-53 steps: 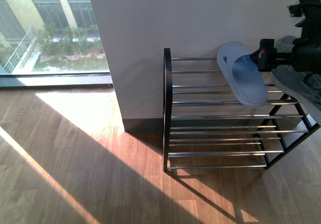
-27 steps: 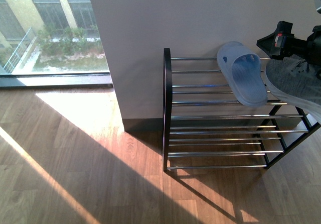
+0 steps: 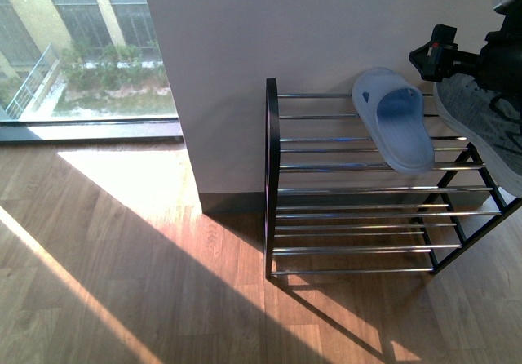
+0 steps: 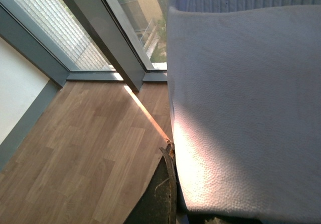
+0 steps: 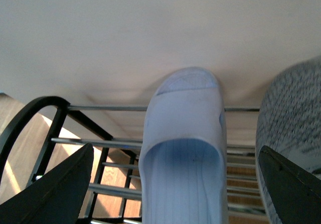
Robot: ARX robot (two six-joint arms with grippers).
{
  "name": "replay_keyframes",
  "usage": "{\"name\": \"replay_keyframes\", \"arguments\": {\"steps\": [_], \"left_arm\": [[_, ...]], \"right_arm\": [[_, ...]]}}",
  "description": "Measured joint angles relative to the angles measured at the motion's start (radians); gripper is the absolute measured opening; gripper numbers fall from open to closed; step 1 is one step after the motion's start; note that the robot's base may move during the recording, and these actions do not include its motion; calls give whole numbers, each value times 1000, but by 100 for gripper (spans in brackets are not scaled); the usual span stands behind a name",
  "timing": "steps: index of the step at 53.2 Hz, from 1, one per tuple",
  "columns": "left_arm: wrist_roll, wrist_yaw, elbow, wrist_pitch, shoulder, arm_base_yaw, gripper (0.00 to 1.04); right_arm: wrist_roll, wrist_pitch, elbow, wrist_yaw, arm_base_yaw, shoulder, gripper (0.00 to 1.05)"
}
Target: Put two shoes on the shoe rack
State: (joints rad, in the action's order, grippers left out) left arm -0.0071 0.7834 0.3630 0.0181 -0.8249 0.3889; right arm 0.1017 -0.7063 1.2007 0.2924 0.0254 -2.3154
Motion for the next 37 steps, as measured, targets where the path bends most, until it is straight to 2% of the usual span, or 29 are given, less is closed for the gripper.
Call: {"name": "replay_keyframes", "arguments": {"steps": [23,37], "left_arm": [[0,0,0,0,0,0,2],[0,0,0,0,0,0,2]], "right_arm": [[17,87,364,-68,-12,-242,96],[15,92,389,-58,-12,-243,96]]}}
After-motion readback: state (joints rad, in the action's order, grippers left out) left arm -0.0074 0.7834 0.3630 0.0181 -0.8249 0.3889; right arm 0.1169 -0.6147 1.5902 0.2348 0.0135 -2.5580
